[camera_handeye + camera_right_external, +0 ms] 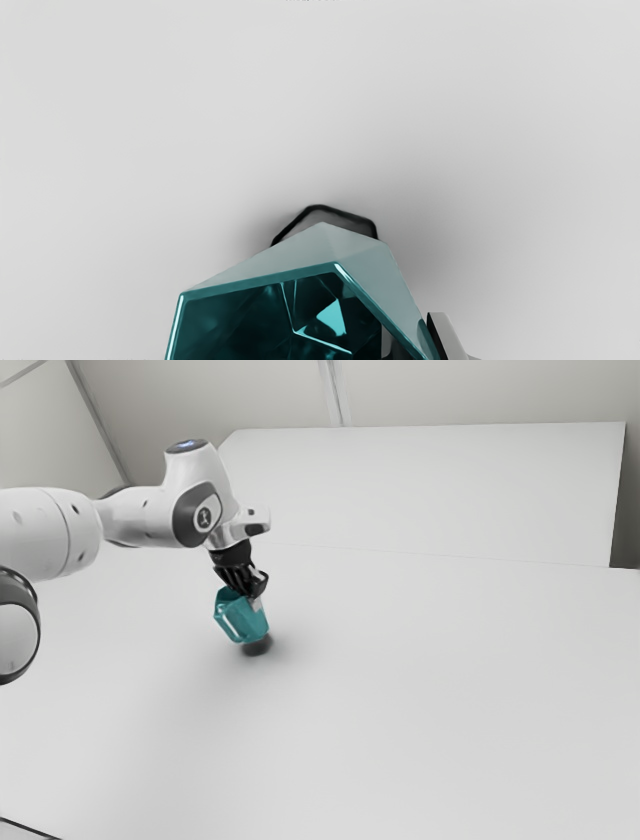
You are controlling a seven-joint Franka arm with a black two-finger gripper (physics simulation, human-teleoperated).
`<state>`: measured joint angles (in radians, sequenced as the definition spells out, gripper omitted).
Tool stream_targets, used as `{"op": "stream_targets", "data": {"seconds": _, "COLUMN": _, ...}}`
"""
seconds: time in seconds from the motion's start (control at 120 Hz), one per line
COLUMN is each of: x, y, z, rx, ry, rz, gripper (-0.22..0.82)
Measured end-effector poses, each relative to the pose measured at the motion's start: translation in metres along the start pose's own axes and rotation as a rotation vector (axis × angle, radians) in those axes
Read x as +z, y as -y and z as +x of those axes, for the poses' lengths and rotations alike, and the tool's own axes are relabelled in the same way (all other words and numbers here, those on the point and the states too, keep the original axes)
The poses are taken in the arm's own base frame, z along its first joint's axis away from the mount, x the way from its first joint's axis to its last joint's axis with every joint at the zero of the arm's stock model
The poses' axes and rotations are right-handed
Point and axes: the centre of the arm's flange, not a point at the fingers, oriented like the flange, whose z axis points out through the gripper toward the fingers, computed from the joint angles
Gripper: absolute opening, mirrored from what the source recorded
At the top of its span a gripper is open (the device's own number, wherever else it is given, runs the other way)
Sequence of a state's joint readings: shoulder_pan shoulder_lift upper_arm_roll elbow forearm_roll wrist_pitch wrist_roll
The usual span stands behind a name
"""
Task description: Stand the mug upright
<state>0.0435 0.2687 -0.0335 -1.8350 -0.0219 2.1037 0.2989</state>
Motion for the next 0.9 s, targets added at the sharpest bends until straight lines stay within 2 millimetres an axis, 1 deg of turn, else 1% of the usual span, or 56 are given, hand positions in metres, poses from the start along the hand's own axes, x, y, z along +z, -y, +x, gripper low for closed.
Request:
{"op": "stream_targets", "data": {"seconds": 0.067, "x": 0.003, "y": 0.0, "z": 0.001, "rx": -0.036, "ry": -0.004, "rz": 0.003, "gripper": -0.17}}
{"op": "stream_targets", "data": {"seconds": 0.35, "x": 0.027, "y": -0.002, "z": 0.005, "rx": -0.152, "ry": 0.015, "rz": 0.001, "gripper": -0.17}}
{"op": "stream_targets", "data": {"seconds": 0.458, "x": 0.03, "y": -0.003, "z": 0.006, "rx": -0.184, "ry": 0.018, "rz": 0.002, "gripper": -0.17}}
{"op": "stream_targets", "data": {"seconds": 0.492, "x": 0.03, "y": -0.004, "z": 0.007, "rx": -0.19, "ry": 0.017, "rz": 0.002, "gripper": -0.16}}
{"op": "stream_targets", "data": {"seconds": 0.525, "x": 0.03, "y": -0.005, "z": 0.007, "rx": -0.197, "ry": 0.017, "rz": 0.0, "gripper": -0.12}}
{"op": "stream_targets", "data": {"seconds": 0.65, "x": 0.03, "y": -0.007, "z": 0.008, "rx": -0.219, "ry": 0.014, "rz": -0.005, "gripper": 0.16}}
{"op": "stream_targets", "data": {"seconds": 0.717, "x": 0.027, "y": -0.008, "z": 0.008, "rx": -0.227, "ry": 0.01, "rz": -0.007, "gripper": 0.28}}
{"op": "stream_targets", "data": {"seconds": 0.8, "x": 0.022, "y": -0.012, "z": 0.009, "rx": -0.231, "ry": 0.002, "rz": -0.007, "gripper": 0.39}}
{"op": "stream_targets", "data": {"seconds": 0.9, "x": 0.006, "y": -0.019, "z": 0.009, "rx": -0.231, "ry": -0.018, "rz": -0.004, "gripper": 0.47}}
